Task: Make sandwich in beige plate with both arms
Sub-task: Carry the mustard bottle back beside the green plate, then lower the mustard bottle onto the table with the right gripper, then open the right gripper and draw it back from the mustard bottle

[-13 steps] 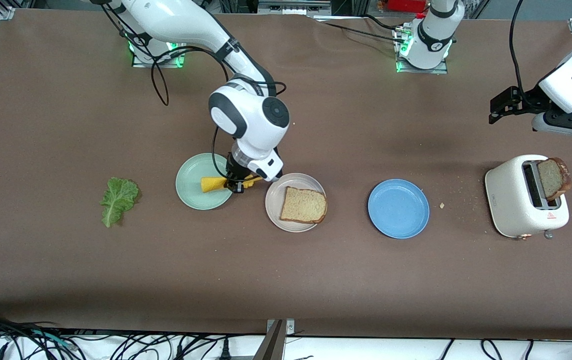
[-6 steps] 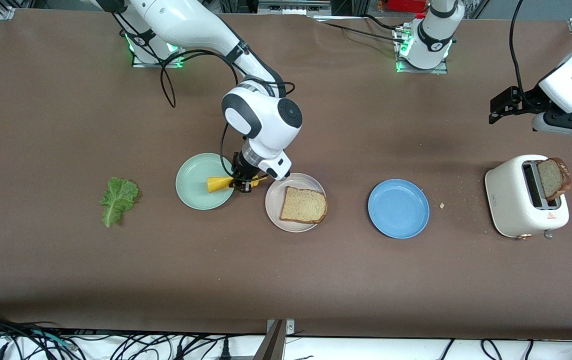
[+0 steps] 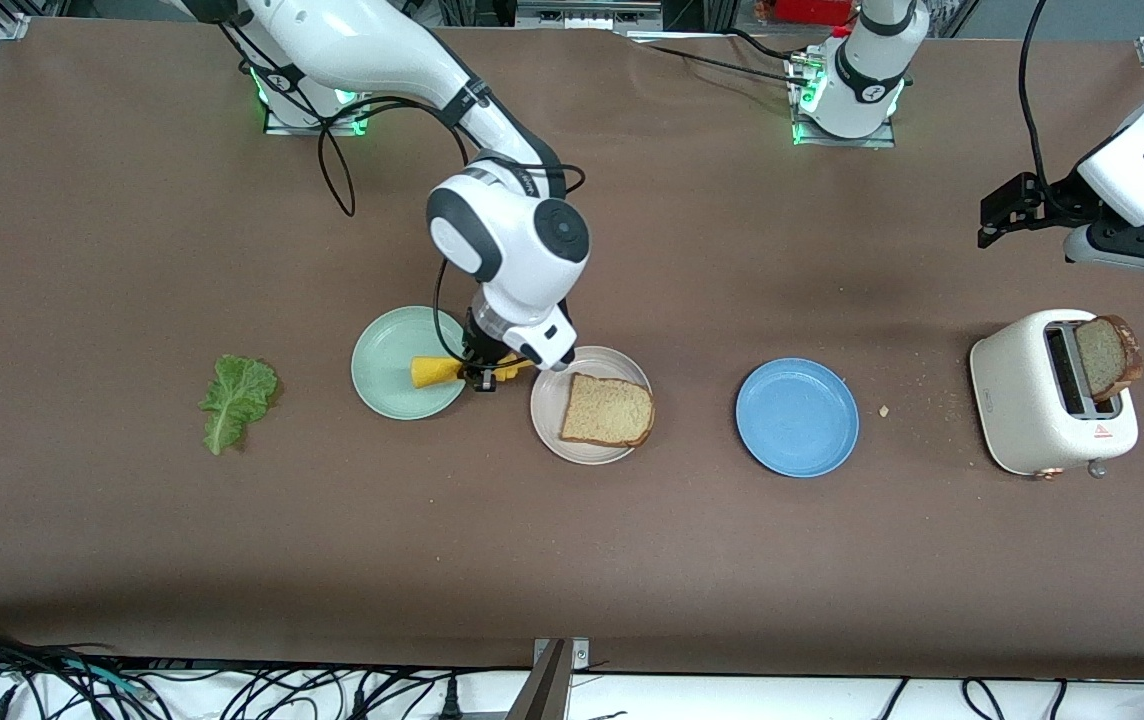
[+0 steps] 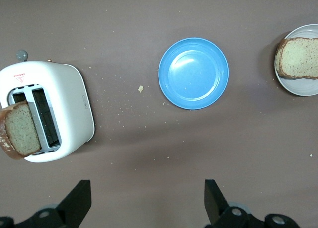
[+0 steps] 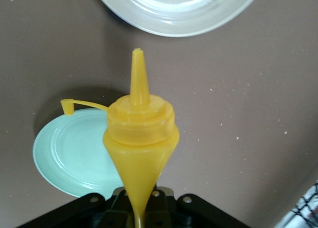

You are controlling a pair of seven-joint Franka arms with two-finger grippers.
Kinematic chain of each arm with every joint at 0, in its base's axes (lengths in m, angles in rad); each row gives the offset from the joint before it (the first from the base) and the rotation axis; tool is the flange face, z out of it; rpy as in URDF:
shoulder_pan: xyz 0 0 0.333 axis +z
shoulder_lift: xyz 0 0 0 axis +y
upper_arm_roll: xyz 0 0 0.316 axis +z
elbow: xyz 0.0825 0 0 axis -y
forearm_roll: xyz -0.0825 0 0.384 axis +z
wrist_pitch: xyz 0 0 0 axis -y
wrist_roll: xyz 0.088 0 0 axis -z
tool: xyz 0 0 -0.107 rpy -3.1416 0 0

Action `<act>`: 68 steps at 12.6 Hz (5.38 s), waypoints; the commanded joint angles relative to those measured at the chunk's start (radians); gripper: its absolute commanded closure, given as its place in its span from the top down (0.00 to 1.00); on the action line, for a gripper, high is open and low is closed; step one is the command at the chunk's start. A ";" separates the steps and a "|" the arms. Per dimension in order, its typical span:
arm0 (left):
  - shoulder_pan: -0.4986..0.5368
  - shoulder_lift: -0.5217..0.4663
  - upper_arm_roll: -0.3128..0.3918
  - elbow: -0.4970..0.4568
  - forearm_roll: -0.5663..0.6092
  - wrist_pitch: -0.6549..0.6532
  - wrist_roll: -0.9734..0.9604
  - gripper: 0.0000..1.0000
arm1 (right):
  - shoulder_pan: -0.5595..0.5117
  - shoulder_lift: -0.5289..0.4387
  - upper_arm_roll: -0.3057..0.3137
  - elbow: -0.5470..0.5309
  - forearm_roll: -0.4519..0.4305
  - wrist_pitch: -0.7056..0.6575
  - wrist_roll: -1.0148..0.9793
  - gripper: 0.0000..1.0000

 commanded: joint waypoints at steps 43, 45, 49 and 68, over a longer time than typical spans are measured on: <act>0.001 -0.007 -0.006 -0.003 0.014 -0.007 0.003 1.00 | -0.827 0.153 -0.094 -0.287 1.459 -0.305 -1.749 0.04; 0.001 -0.007 -0.006 -0.003 0.014 -0.007 0.003 1.00 | -0.829 0.153 -0.094 -0.281 1.459 -0.306 -1.734 0.25; 0.001 -0.007 -0.006 -0.003 0.014 -0.007 0.003 1.00 | -0.827 0.142 -0.105 -0.258 1.438 -0.317 -1.679 1.00; 0.001 -0.007 -0.006 -0.003 0.014 -0.007 0.004 1.00 | -0.821 -0.315 -0.148 -0.322 0.712 -0.187 -0.375 1.00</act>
